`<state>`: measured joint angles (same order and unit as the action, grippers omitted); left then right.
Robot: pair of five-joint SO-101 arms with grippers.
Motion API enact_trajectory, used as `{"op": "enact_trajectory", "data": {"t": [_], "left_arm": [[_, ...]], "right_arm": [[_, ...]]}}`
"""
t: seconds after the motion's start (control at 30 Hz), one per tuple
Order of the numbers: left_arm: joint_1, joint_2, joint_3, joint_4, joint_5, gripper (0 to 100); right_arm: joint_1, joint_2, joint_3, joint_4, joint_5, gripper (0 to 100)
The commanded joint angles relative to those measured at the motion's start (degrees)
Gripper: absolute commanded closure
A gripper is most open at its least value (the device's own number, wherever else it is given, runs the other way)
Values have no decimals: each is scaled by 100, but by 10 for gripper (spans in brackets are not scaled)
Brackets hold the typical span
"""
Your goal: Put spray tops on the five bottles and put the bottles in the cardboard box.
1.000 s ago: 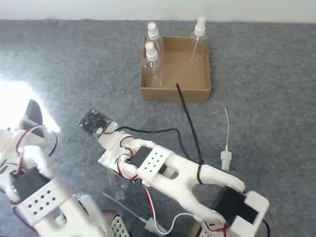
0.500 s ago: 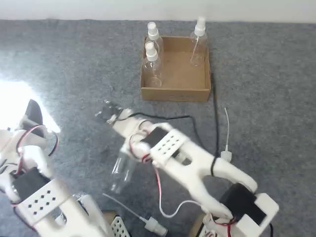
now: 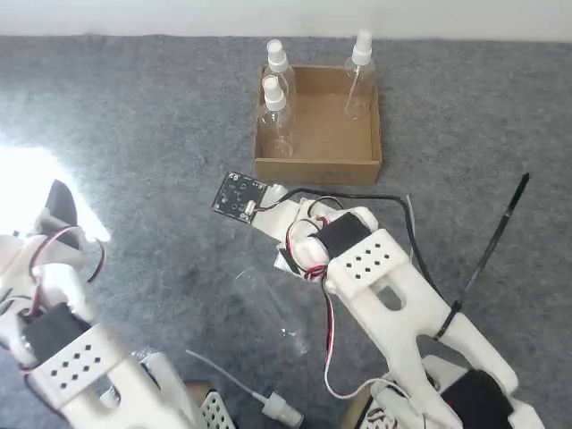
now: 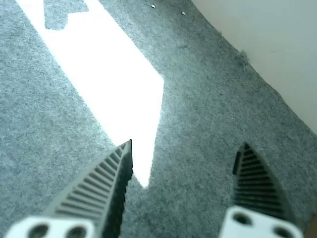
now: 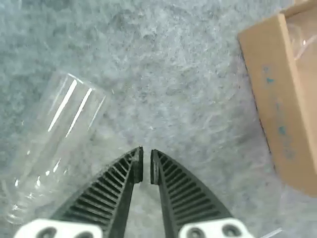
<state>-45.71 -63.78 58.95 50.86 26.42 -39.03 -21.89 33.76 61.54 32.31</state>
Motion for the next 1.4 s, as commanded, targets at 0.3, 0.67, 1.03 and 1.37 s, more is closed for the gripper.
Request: {"op": "enact_trajectory", "data": {"t": [0.3, 0.67, 1.03, 1.37], "left_arm": [[-9, -44, -40, -167, 70, 695], [-9, -44, -40, -167, 70, 695], [-26, -44, -40, -167, 70, 695], [-9, -44, -40, -149, 70, 695]], "right_arm": [[-1455, -338, -185, -57, -2479, 792], [-1807, 1349, -237, -1218, -3411, 790], [-1156, 2281, -1108, -629, -4185, 793], [435, 2290, -2400, 1385, -5363, 793]]}}
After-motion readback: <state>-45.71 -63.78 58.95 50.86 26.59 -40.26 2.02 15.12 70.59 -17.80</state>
